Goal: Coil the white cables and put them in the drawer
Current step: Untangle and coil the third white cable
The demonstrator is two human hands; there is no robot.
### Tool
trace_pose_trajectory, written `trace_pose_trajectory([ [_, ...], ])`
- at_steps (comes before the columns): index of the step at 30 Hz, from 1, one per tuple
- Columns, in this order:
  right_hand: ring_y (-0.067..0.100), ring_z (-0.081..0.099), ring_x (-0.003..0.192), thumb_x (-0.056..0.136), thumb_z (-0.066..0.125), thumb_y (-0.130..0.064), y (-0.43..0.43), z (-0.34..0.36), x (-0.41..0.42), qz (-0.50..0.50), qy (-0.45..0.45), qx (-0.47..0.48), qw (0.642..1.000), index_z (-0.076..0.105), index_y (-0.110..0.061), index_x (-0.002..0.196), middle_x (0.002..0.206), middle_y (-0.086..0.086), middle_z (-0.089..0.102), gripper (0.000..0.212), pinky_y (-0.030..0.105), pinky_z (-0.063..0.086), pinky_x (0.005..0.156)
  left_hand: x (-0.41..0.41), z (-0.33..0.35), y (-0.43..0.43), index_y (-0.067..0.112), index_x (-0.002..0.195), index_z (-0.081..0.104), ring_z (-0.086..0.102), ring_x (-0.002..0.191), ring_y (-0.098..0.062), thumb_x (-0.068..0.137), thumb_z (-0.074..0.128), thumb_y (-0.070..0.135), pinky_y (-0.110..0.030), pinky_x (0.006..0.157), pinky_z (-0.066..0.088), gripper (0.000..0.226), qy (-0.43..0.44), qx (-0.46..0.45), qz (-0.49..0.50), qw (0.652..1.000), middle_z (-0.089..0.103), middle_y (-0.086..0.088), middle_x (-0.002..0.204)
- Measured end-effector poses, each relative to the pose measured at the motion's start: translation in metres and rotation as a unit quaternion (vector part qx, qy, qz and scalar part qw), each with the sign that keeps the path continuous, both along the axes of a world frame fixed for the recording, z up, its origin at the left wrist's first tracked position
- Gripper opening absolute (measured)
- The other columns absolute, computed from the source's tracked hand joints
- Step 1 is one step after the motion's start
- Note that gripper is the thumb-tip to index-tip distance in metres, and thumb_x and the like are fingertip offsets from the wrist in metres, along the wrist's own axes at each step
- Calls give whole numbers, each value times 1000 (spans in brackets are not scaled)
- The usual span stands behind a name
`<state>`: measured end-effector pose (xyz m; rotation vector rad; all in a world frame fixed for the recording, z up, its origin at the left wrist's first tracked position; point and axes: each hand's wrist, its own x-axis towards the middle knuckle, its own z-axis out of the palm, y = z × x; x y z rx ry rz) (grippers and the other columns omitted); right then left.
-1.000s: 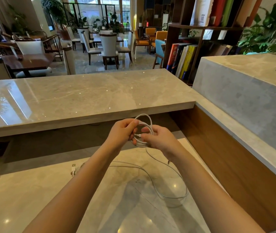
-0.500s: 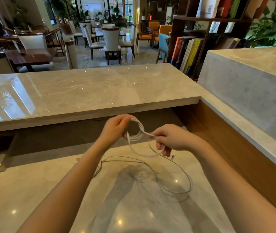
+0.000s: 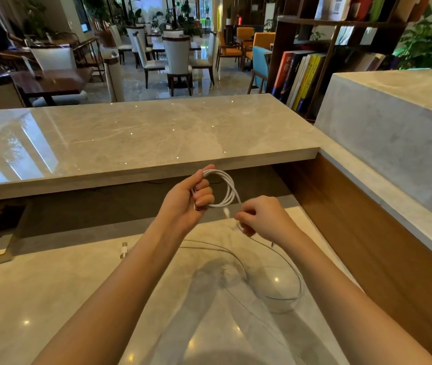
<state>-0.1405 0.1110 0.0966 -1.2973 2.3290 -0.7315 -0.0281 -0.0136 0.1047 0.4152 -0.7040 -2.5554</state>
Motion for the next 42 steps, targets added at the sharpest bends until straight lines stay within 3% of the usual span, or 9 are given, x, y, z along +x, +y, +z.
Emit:
trace_pose_trajectory([
  [5, 14, 68, 91, 87, 61, -12, -1, 14, 11, 5, -316, -115, 942, 59, -13, 111, 99, 7, 69, 24, 24, 56, 78, 0, -3, 16, 9, 109, 62, 30, 48, -6, 98, 40, 17, -17, 44, 31, 26, -70, -146, 67, 984, 32, 2, 63],
  [9, 11, 66, 86, 94, 50, -22, -3, 14, 16, -55, -266, -176, 946, 59, -19, 107, 94, 1, 67, 16, 28, 53, 79, 1, 1, 25, 17, 113, 62, 50, 58, -11, 98, 42, 19, -24, 62, 46, 25, -178, -365, 100, 909, 48, 3, 63],
  [15, 12, 64, 85, 95, 50, -19, -4, 2, 22, -95, -197, -268, 938, 59, -24, 98, 88, -1, 67, 11, 27, 52, 75, -5, -2, 24, 22, 97, 57, 53, 72, -13, 97, 44, 20, -31, 71, 47, 13, -324, -483, 143, 801, 57, -1, 81],
  [19, 9, 65, 83, 95, 50, -20, -3, -2, 24, -96, -243, -291, 920, 60, -26, 93, 87, -2, 68, 12, 18, 50, 70, -3, -6, 21, 15, 117, 49, 65, 80, -15, 97, 44, 21, -26, 72, 52, 21, -323, -441, 124, 828, 67, -7, 90],
  [26, 16, 57, 76, 90, 51, -13, -8, -6, 18, -201, -429, -249, 845, 65, -8, 86, 77, 5, 62, 16, 29, 47, 69, -1, -4, 24, 5, 115, 58, 70, 78, -15, 95, 48, 14, -29, 70, 52, 24, -199, -195, 34, 960, 73, -4, 83],
  [30, 18, 52, 75, 87, 53, -16, -12, -13, 11, -206, -324, -202, 901, 62, -9, 78, 77, 7, 59, 15, 29, 42, 64, 3, -4, 33, 1, 89, 60, 63, 70, -20, 91, 46, 8, -38, 88, 49, 16, -102, -115, -60, 986, 61, -9, 68],
  [37, 12, 43, 89, 85, 61, -22, -15, -20, 12, -101, 114, -161, 975, 51, -17, 101, 94, -6, 45, 20, 19, 35, 60, 8, -7, 24, 8, 83, 53, 39, 45, -11, 81, 51, 4, -26, 68, 33, 5, -109, -111, -118, 981, 35, 2, 47],
  [39, 12, 45, 89, 87, 58, -21, -15, -17, 12, -64, 122, -164, 977, 54, -16, 102, 93, -5, 48, 16, 17, 34, 59, 10, -5, 20, 9, 80, 51, 36, 42, -9, 78, 49, 0, -25, 67, 31, 9, -110, -125, -118, 979, 34, 4, 44],
  [42, 6, 59, 69, 91, 57, -17, -11, -6, 9, -53, -124, -200, 971, 63, -12, 99, 78, -3, 63, 12, 14, 41, 54, 14, -2, 10, 9, 81, 49, 35, 38, -7, 79, 47, -1, -25, 68, 35, 11, -98, -134, -124, 978, 34, 6, 42],
])
